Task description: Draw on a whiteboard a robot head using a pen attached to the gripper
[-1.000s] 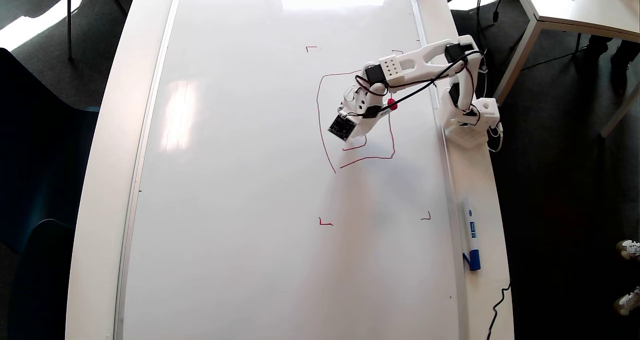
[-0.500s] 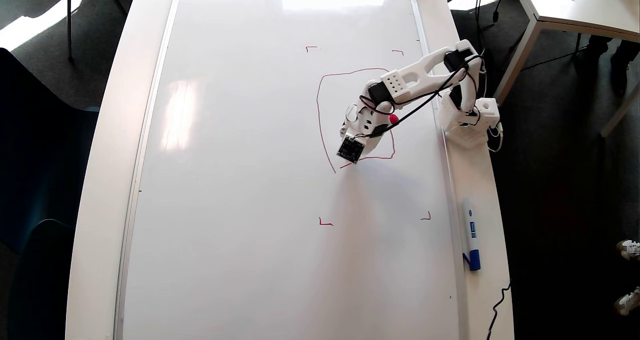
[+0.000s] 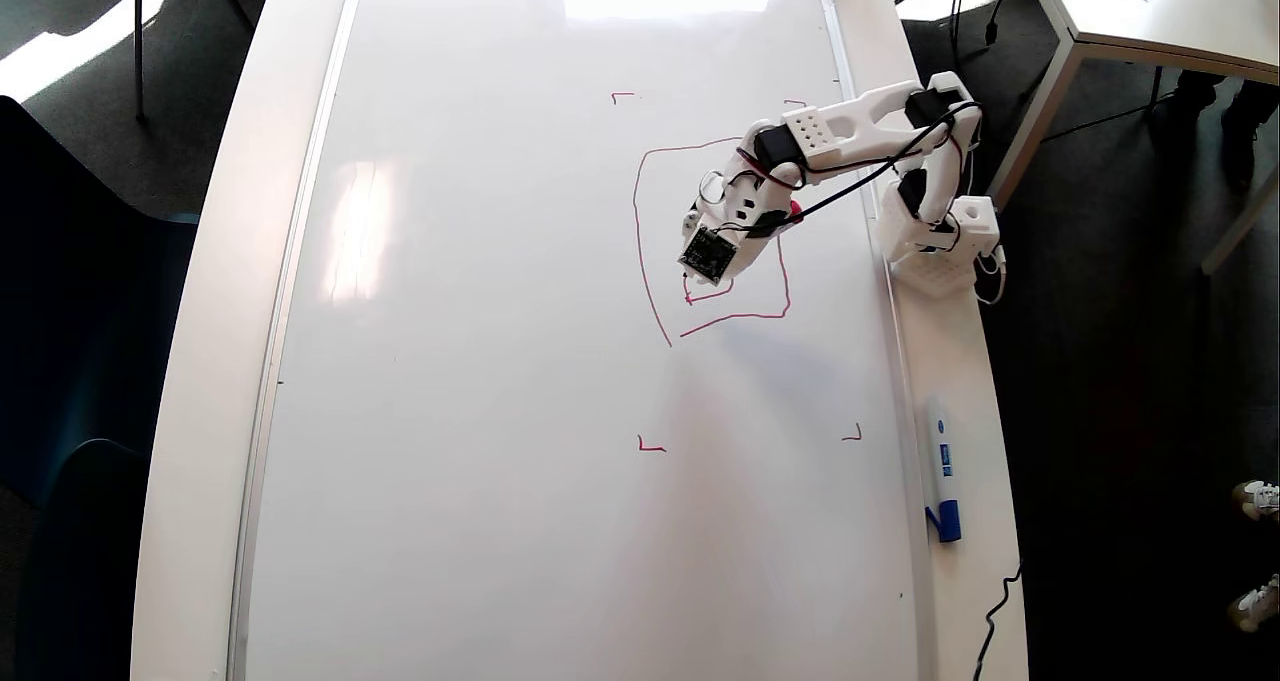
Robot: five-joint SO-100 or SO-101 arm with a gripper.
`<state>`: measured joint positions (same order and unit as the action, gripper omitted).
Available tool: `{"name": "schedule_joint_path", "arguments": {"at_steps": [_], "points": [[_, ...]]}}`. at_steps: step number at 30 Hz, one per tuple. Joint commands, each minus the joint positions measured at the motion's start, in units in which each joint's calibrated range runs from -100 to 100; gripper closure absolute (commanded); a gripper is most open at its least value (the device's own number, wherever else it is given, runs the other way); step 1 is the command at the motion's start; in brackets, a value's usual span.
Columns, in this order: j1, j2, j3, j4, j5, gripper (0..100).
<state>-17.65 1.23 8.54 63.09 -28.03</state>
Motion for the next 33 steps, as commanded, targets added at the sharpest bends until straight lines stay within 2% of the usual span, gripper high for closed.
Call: {"name": "schedule_joint_path", "arguments": {"at_steps": [1,13,25,33], "points": [[-0.5,-7.5,0.4,1.2,0.2,99],[12.8,-11.3,8.8,2.8,1.9,99],[17.8,-11.1,13.6,2.0,1.9,99],[23.7,-3.3,8.7,1.9,3.0,99]]}}
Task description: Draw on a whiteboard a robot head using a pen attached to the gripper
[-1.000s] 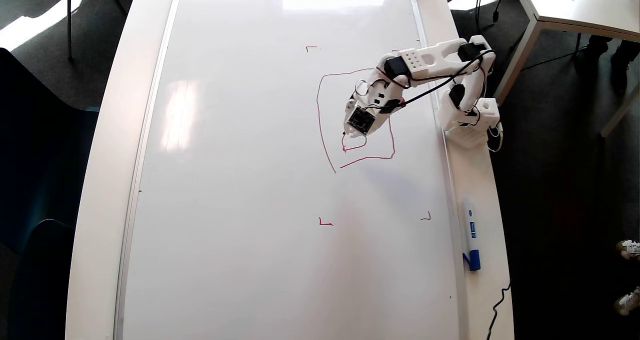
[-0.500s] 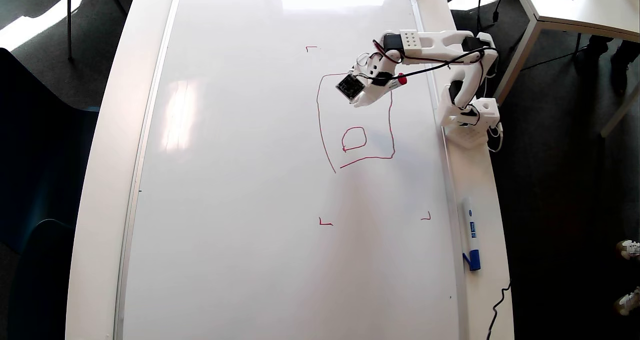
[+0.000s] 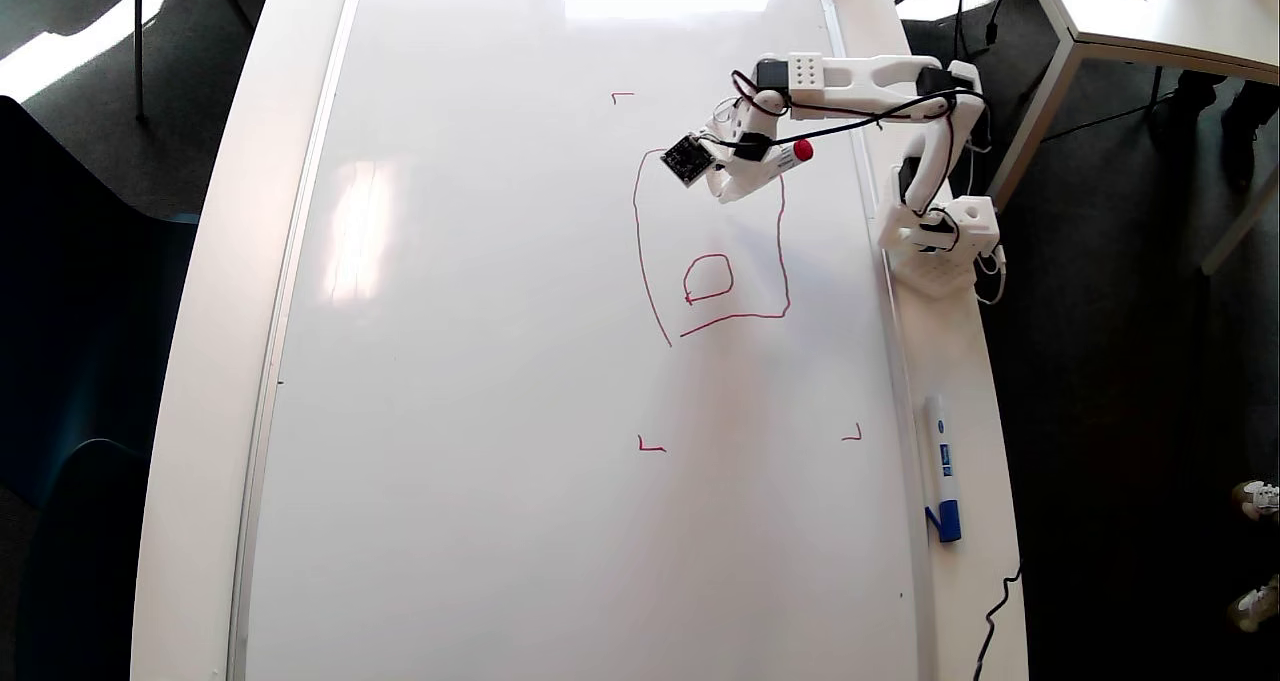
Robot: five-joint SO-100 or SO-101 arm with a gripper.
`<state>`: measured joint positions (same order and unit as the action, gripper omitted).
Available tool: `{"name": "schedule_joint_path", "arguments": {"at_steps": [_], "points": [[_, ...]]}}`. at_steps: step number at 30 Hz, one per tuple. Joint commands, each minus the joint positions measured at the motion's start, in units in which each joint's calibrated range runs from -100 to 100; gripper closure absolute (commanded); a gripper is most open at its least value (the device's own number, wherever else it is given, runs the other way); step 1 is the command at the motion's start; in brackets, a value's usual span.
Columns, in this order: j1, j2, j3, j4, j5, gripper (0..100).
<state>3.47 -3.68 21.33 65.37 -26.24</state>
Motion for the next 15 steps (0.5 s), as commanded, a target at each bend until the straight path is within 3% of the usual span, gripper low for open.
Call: {"name": "schedule_joint_path", "arguments": {"at_steps": [1,15], "points": [[3.1,2.1,-4.8,-0.4,1.5,99],[2.6,10.7,-16.7,-0.5,1.9,99]]}}
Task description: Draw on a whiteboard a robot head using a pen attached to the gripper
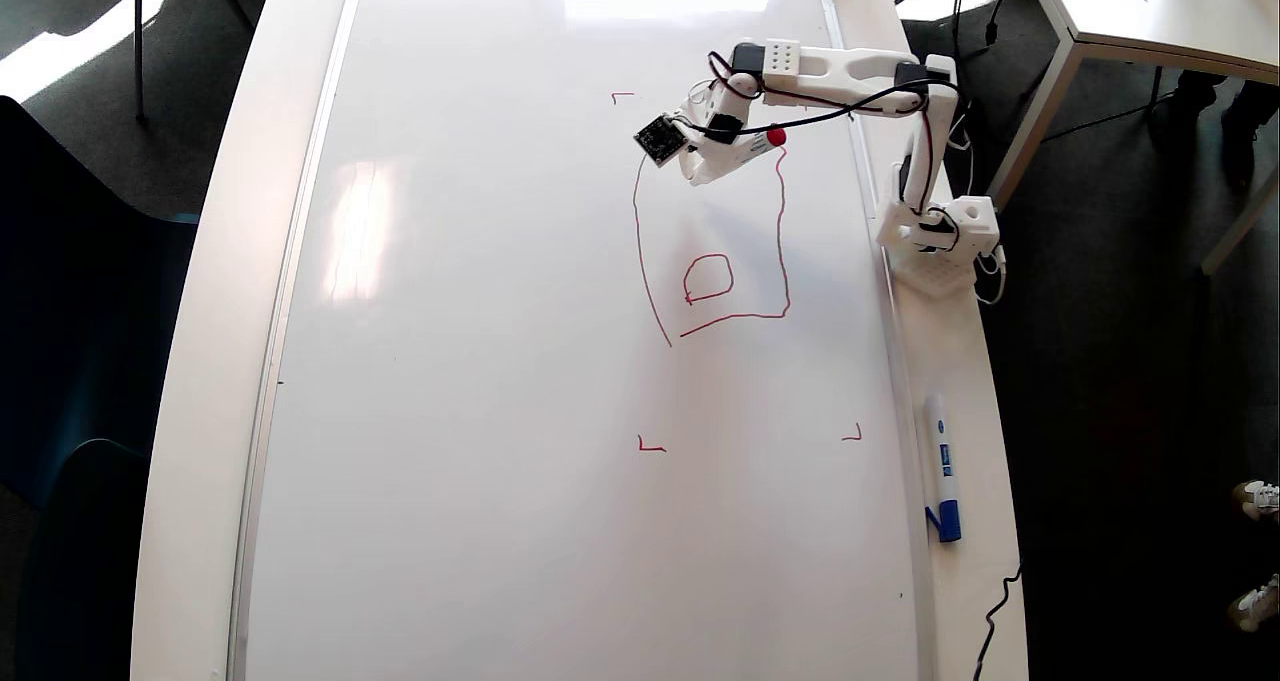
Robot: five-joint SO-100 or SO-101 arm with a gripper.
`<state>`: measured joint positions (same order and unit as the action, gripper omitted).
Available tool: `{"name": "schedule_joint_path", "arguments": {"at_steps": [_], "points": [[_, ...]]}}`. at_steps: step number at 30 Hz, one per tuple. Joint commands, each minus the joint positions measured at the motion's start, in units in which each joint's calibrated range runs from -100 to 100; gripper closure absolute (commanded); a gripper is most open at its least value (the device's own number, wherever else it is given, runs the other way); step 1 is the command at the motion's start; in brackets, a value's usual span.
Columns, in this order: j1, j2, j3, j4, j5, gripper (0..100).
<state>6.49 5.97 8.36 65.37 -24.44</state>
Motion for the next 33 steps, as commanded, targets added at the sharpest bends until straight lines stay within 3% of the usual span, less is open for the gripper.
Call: {"name": "schedule_joint_path", "arguments": {"at_steps": [1,33], "points": [[-0.4,2.4,-4.9,-0.5,0.1,99],[-3.3,9.2,-2.1,-0.6,0.1,99]]}}
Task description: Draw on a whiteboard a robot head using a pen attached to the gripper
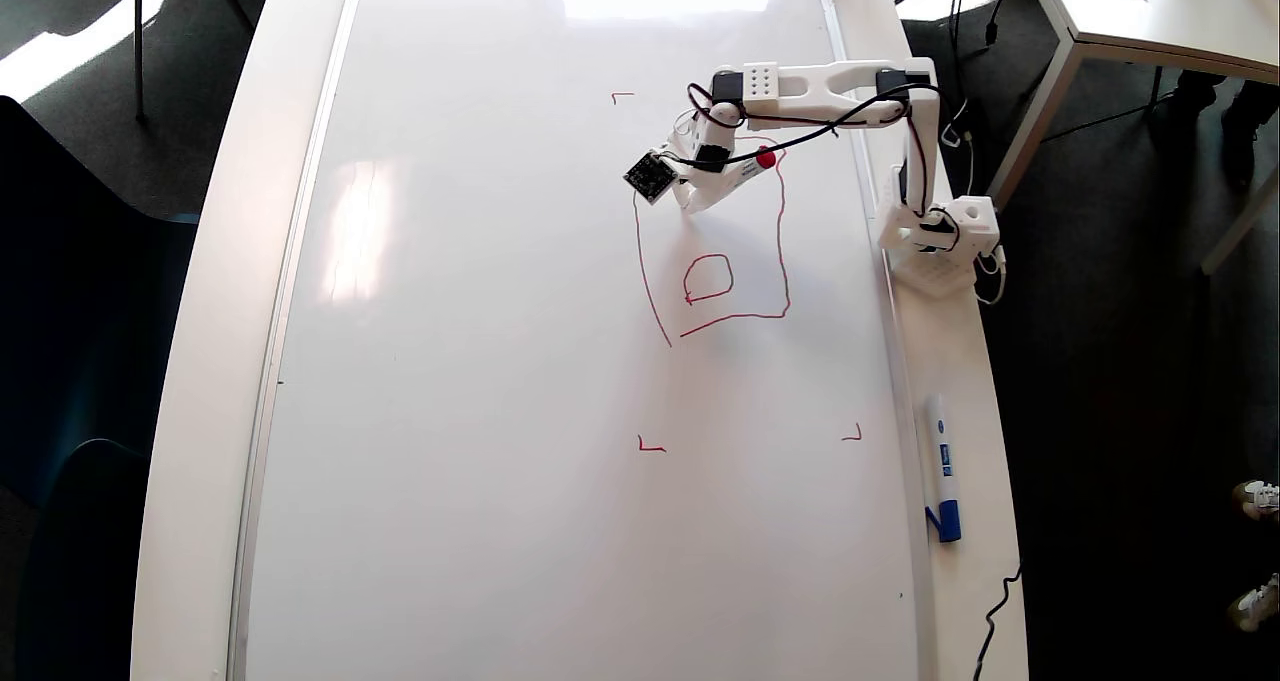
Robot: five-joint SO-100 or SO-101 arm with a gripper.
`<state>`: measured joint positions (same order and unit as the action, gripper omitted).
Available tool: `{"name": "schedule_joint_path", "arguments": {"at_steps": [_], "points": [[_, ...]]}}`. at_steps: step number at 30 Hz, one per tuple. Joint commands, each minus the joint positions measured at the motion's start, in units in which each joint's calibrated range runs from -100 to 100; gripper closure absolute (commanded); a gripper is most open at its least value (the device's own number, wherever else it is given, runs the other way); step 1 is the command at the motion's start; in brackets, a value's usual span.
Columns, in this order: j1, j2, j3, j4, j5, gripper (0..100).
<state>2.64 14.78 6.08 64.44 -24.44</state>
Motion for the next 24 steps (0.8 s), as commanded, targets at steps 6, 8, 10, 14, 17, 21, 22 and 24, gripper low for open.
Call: {"name": "schedule_joint_path", "arguments": {"at_steps": [6,8,10,14,17,21,22,24], "points": [[1.4,-2.2,5.8,0.7,-0.1,99],[1.5,-4.3,8.5,0.7,-0.1,99],[1.5,-7.0,12.9,0.6,-0.1,99],[1.9,-10.5,17.7,0.6,-0.1,99],[3.0,-14.2,21.8,0.6,-0.1,99],[6.2,-17.1,24.9,-0.2,0.2,99],[7.0,-17.3,25.0,-0.2,0.2,99],[8.8,-17.2,24.3,-0.3,0.3,99]]}}
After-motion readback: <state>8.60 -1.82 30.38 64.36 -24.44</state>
